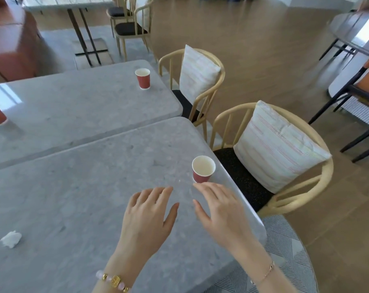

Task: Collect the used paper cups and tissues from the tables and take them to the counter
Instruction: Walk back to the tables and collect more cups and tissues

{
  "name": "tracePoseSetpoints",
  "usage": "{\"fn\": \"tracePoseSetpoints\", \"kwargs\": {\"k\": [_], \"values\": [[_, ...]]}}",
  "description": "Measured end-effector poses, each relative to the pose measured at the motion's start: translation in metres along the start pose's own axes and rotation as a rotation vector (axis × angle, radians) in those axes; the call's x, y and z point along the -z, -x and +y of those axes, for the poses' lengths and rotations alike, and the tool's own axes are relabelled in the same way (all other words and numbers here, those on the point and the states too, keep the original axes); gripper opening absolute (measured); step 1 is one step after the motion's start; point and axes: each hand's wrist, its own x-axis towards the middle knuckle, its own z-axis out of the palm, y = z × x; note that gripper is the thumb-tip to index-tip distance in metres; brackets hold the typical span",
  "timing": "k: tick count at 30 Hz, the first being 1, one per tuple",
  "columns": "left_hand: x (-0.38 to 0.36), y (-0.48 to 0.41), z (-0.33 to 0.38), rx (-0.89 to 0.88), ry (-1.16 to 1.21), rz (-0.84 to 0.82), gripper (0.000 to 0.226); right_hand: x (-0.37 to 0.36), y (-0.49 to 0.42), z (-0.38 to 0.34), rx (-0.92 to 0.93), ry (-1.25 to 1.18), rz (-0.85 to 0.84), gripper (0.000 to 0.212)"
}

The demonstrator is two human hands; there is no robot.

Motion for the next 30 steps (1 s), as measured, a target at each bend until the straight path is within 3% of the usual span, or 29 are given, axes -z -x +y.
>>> {"fn": "tracePoseSetpoints", "kwargs": {"k": [9,15,19,22,26,30], "values": [[-0.014,-0.012,0.003,0.091,-0.012,-0.043,0.046,-0.040,-0.010,0.058,-0.166,-0.044,-0.177,0.033],[-0.015,-0.015,0.003,0.151,-0.032,-0.006,0.044,-0.075,-0.022,0.095,-0.512,-0.131,-0.246,0.063],[-0.015,-0.017,0.003,0.171,-0.046,0.002,0.044,-0.097,-0.036,0.109,-0.681,-0.460,-0.216,0.094],[-0.015,-0.018,0.004,0.186,-0.048,-0.004,0.044,-0.112,-0.045,0.112,-0.738,-0.675,-0.164,0.105],[-0.016,-0.019,0.003,0.210,-0.063,-0.007,0.044,-0.126,-0.055,0.112,-0.747,-0.830,-0.091,0.102],[-0.015,-0.020,0.001,0.229,-0.071,-0.004,0.044,-0.133,-0.061,0.111,-0.702,-0.929,-0.042,0.083]]}}
